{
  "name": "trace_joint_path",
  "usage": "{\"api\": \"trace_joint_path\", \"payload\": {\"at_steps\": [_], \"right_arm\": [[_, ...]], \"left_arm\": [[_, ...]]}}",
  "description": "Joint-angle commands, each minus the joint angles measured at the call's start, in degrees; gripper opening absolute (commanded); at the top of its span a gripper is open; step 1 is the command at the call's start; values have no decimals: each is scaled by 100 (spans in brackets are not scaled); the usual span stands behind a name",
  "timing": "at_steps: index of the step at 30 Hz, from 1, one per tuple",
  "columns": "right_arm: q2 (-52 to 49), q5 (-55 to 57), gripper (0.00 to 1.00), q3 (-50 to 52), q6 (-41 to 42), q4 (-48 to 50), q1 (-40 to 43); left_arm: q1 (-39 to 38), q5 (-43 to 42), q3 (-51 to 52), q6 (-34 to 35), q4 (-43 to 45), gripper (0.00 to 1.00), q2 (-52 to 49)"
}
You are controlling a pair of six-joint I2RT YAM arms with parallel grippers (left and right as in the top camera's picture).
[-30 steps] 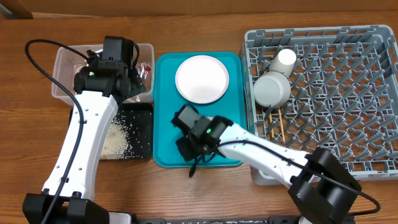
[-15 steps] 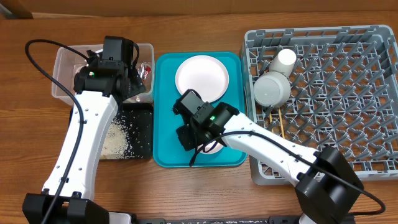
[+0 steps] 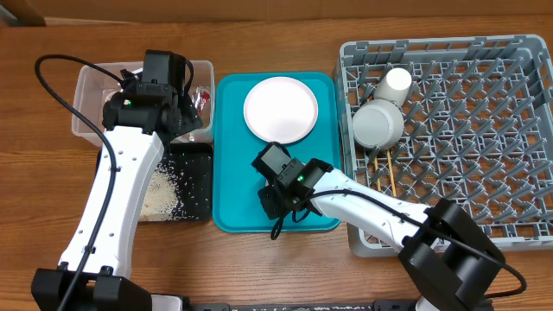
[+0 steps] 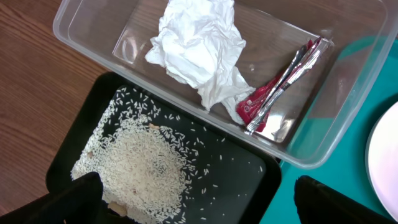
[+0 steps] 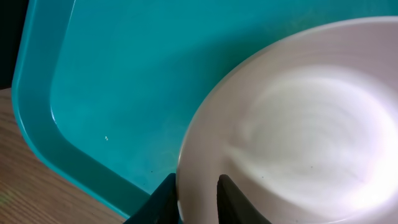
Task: Sort waste into correct bins and load items into the dishwasher
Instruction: 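Grasp the small white dish rim with the right gripper and lift, then carry the small dish into the rack front and stand it upright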
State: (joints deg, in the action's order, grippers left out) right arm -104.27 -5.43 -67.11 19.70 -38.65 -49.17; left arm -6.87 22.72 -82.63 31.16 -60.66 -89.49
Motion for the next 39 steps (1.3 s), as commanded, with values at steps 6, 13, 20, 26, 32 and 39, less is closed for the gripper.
{"api": "trace_joint_path", "payload": {"at_steps": [6,13,20,26,32,39], "right_arm": [[63,22,18,31,28,-245,2],[208,-636,4,-402,-129,-503,83],[1051,-1585,4,-1388,-232,-1268,614],[1971,-2955,4,-1471,-168,-1585,1851],[2127,-5130,4,-1425,-745,-2135,3628],[2122,-6376,4,-901,-1657,-2798,5040]], "left_arm": [[-28,13,-70,-74,2,100,24],[-28,13,-70,-74,4,100,24],[-28,13,-70,-74,2,100,24],[-28,13,-70,-74,2,100,24],[-28,13,-70,-74,2,100,24],[-28,13,-70,-74,2,100,24]]}}
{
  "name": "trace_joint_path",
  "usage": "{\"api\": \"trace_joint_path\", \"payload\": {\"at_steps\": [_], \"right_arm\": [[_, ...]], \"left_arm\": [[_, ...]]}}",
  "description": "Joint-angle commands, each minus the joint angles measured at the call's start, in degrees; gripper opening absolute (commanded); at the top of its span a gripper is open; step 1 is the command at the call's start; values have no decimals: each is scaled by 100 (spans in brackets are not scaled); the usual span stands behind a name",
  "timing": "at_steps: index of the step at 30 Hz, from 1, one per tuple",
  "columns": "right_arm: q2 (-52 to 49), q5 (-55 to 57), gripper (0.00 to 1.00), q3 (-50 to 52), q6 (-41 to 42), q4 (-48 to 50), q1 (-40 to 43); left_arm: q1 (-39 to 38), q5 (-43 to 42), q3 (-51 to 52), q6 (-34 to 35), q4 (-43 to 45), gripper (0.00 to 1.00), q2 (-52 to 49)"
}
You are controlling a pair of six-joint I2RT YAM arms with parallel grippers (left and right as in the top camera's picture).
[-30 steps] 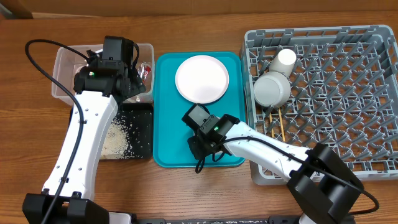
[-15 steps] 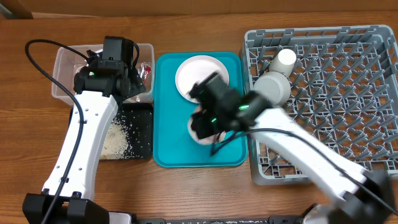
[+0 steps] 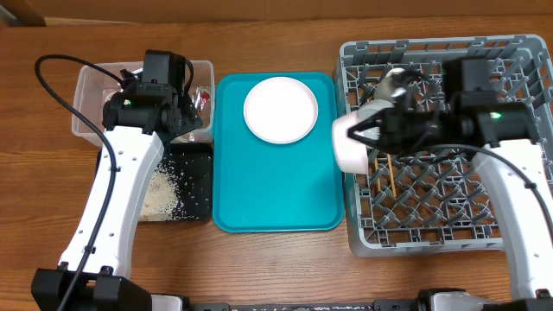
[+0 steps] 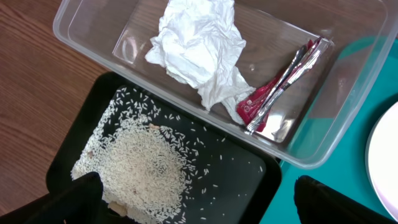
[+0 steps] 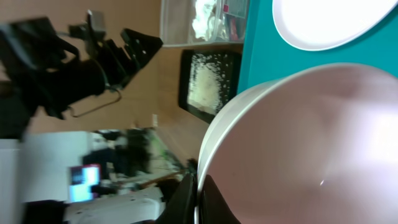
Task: Sort waste into correct bins and load items into the dishwasher
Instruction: 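Carry the small dish into the rack front and stand it upright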
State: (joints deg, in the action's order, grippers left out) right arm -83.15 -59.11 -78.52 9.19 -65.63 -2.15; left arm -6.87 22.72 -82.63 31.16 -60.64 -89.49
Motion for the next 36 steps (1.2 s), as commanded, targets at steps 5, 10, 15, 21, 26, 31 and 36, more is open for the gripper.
{"api": "trace_joint_path", "payload": {"at_steps": [5,10,15,21,26,31,36], "right_arm": [[11,-1541,4,883,-1126,-240,1025],[11,-1818,4,1596,-1596,-258,1451],[11,-1838,4,2170,-1869,-195,1764],[11,-1764,4,2568,-2140,-153,1998],[11,-1453,5,2704,-2146,-26,2028],[11,-319,17,2704,-2135,109,2028],[11,15,27,2675,-2120,101,2181]], "left_arm": [[-28,13,-70,-74,0,100,24],[-28,13,-70,-74,0,100,24],[-28,13,-70,-74,0,100,24],[-28,13,-70,-74,0,100,24],[-28,13,-70,-74,0,100,24],[-28,13,-70,-74,0,100,24],[-28,13,-70,-74,0,100,24]]}}
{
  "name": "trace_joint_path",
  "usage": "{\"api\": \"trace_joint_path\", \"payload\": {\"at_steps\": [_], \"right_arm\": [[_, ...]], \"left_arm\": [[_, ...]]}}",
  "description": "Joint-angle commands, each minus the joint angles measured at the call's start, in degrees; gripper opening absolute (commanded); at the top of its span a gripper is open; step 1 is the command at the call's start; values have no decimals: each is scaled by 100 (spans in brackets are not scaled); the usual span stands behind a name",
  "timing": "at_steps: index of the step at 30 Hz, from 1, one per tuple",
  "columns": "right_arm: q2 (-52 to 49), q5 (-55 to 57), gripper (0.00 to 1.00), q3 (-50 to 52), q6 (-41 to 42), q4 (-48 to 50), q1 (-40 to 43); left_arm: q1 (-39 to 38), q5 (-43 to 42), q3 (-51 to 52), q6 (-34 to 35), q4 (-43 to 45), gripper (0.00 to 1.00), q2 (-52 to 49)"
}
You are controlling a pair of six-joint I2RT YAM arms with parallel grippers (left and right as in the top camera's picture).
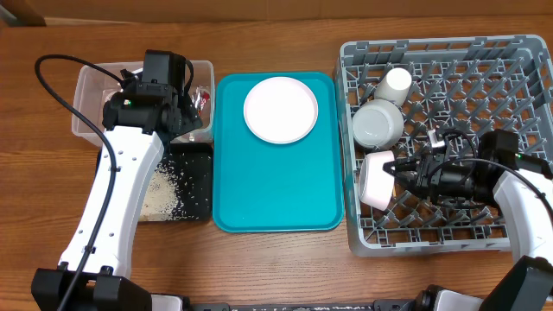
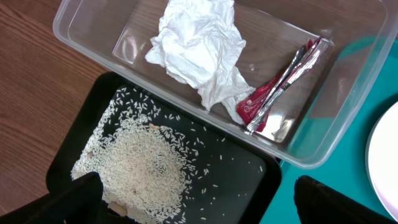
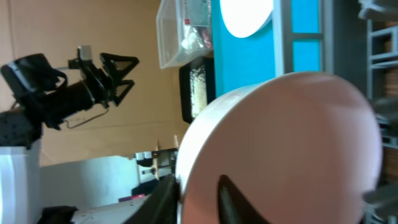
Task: Sort waste into correct bins and load items into the dishwasher
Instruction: 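Carry the small dish into the rack front and stand it upright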
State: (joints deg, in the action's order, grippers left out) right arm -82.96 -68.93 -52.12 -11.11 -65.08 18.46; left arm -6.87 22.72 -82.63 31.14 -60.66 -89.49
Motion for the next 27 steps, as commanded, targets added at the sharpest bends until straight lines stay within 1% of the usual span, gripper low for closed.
{"api": "trace_joint_path", "payload": {"at_steps": [1,8,12,17,22,24,27], "right_arm": [[-9,997,30,7,-90,44,179],[-9,1222,45,-319,-92,-234,592],[-9,1460,49,-621,-76,-380,769],[-9,2041,50,-1436,442,-671,866],[2,2188,49,-2463,568,-994,557],[2,2393,49,-2815,743,-1025,286],[2,3038,49,-3252,1156,-909,-328]], "left_arm": [[-28,13,-70,-72,2,100,24],[-28,13,-70,-72,2,100,24],[-28,13,-70,-72,2,100,24],[-28,13,-70,-72,2,100,24],[-28,13,-70,-72,4,100,24],[-28,13,-70,-72,2,100,24],[-28,13,-70,-72,2,100,24]]}}
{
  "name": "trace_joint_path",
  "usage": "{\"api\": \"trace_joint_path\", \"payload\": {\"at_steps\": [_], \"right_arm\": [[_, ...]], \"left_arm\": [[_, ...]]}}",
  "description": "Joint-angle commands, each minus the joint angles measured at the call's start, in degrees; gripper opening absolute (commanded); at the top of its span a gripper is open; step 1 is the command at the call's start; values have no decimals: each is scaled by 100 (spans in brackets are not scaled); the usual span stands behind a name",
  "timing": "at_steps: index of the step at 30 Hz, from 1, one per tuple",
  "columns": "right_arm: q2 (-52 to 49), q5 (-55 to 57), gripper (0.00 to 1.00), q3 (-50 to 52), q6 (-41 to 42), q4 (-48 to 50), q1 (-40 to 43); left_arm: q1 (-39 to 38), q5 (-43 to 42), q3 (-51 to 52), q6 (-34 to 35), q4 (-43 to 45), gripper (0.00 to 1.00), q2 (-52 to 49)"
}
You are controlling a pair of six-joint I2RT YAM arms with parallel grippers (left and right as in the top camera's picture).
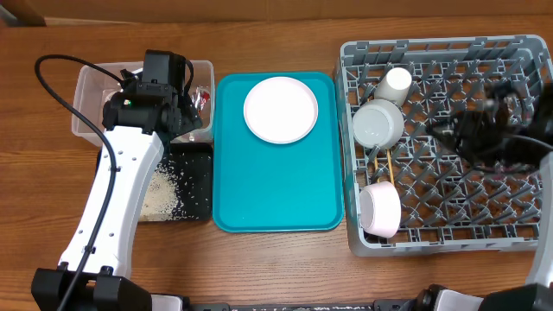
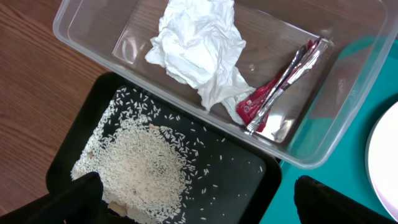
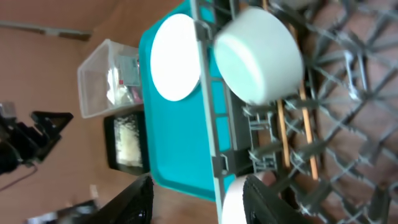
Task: Sort waste into correct bins and load items into the dishwasher
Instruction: 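Carry the small dish into the rack front and stand it upright, then move the right gripper to the white plate and grasp its edge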
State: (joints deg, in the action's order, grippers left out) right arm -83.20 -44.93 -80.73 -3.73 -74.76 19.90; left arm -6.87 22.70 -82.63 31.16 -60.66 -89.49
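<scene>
A white bowl (image 1: 380, 210) lies on its side in the front left of the grey dish rack (image 1: 518, 233), and its rim (image 3: 231, 204) shows low in the right wrist view. My right gripper (image 1: 442, 130) hovers open above the rack's middle, its black fingers (image 3: 140, 198) empty. A second white bowl (image 1: 378, 123) (image 3: 258, 55) and a white cup (image 1: 397, 82) sit in the rack's back left. A white plate (image 1: 280, 109) (image 3: 176, 56) rests on the teal tray (image 1: 268, 194). My left gripper (image 2: 199, 205) is open over the black rice tray (image 2: 236, 180).
A clear bin (image 2: 348, 112) at the back left holds a crumpled tissue (image 2: 196, 46) and red sachets (image 2: 273, 90). Loose rice (image 2: 140, 165) covers the black tray. Wooden chopsticks (image 1: 385, 170) lie in the rack beside the bowls.
My right gripper held the white bowl low in the rack's front left. The bowl now rests there alone, and the gripper is open, farther back and right over the rack. The left arm is unmoved.
My right gripper was first shut on the bowl's rim down on the teal tray. It then held the bowl at the rack's left edge, then inside the rack's front left. Now the bowl lies in the rack, released. The left gripper stayed open over the rice tray throughout.
</scene>
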Motion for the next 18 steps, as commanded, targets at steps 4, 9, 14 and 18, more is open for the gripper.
{"api": "trace_joint_path", "payload": {"at_steps": [4,9,14,18], "right_arm": [[26,1722,49,-623,994,542,-1609],[-83,2833,49,-623,1281,1331,-3237],[-472,4118,55,-535,1314,2096,-4500],[-986,4693,30,-509,1598,2577,-5082]], "left_arm": [[-28,15,-70,-74,4,100,24],[-28,15,-70,-74,2,100,24],[-28,15,-70,-74,2,100,24],[-28,15,-70,-74,2,100,24]]}}
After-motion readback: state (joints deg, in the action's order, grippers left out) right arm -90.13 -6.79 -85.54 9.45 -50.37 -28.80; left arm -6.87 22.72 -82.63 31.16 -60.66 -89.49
